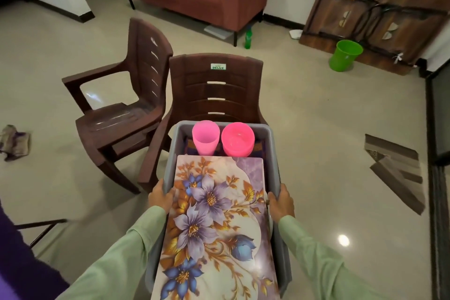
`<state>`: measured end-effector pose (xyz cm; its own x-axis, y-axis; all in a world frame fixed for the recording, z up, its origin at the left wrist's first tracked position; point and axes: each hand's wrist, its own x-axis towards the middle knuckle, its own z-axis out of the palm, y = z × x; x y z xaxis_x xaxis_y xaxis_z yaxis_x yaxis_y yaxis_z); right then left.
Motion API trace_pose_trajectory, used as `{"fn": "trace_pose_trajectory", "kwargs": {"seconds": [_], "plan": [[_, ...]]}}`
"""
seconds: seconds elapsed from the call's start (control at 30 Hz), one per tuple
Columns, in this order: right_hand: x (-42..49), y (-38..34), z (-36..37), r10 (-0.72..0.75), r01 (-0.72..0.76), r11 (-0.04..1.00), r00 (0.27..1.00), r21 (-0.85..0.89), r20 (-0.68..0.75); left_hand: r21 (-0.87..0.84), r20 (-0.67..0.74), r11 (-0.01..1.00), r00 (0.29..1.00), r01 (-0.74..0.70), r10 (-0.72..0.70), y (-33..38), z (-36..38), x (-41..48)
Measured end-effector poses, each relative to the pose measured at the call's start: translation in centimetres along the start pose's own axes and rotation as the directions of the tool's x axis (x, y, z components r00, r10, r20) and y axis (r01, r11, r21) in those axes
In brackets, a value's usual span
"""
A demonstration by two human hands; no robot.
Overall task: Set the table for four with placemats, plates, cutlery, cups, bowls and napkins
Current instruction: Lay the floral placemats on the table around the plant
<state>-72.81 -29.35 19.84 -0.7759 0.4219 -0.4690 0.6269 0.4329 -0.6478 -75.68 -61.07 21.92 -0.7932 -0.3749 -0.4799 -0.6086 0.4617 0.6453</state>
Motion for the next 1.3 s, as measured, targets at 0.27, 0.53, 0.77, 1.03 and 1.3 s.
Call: {"fn": "trace_pose_trajectory", "kwargs": {"seconds": [0.27, 0.53, 0.77, 1.03, 1.3], "plan": [[7.4, -1.8, 7.2, 0.08, -0.08, 0.997, 0.996, 0.011, 0.025, 0.007, 0.033, 0.993, 0.992, 0.119, -0.12, -1.9, 2.4, 10.7], [14.0, 1.4, 12.8, 0.129, -0.129, 0.992, 0.991, -0.003, 0.043, -0.005, 0.081, 0.98, 0.976, 0.201, -0.2, -7.1, 7.8, 19.5], [18.1, 4.0, 16.5, 0.14, -0.141, 0.99, 0.989, 0.019, 0.049, -0.026, 0.083, 0.987, 0.985, 0.157, -0.154, -10.1, 11.9, 23.7], [21.5, 5.6, 19.2, 0.13, -0.129, 0.991, 0.99, -0.023, 0.046, -0.048, 0.071, 0.99, 0.989, 0.131, -0.128, -12.5, 14.6, 26.6], [22.5, 6.5, 20.2, 0.106, -0.101, 0.99, 0.994, -0.099, 0.036, -0.024, 0.078, 0.996, 0.994, 0.083, -0.081, -12.7, 15.2, 28.0]]}}
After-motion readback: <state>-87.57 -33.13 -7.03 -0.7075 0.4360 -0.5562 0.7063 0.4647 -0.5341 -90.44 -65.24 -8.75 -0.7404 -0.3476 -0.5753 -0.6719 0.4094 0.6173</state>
